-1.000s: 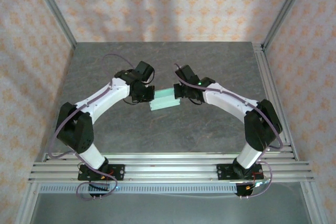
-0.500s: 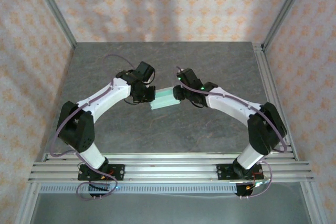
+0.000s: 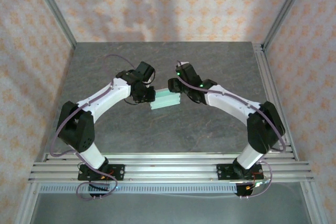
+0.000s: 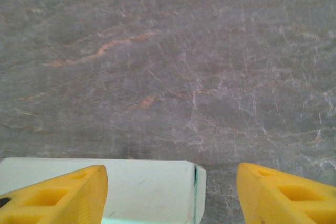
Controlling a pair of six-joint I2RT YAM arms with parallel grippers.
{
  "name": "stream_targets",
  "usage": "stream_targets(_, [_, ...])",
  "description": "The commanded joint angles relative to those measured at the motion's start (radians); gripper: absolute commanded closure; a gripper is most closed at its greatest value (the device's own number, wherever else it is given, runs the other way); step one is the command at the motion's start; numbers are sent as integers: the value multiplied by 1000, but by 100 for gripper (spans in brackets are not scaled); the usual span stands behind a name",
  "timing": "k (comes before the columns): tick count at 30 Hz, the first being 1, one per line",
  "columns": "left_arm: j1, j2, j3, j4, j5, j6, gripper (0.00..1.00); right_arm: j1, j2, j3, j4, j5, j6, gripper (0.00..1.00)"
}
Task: Fold the paper box
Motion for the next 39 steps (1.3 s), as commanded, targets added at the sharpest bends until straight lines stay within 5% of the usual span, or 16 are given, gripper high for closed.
stream_targets(1, [0, -8, 6, -6, 5, -1, 76, -9, 40, 16, 1, 43, 37, 34])
stream_targets(9, [0, -101, 44, 56, 84, -30, 32, -21, 84, -27, 63, -9, 72, 36])
stream_targets(13, [15, -128, 27, 66, 13, -91, 17, -23, 88, -51, 90, -23, 79, 36])
stream_targets(21, [101, -110, -87, 168, -7, -174, 20, -23, 75, -101, 149, -54, 82, 37])
stream_targets(33, [131, -66, -246, 258, 9, -229, 54, -24, 73, -123, 181, -79, 96, 37])
stream_targets(39, [132, -35, -278, 282, 21, -230, 62, -39, 33, -102, 209, -156, 129, 33])
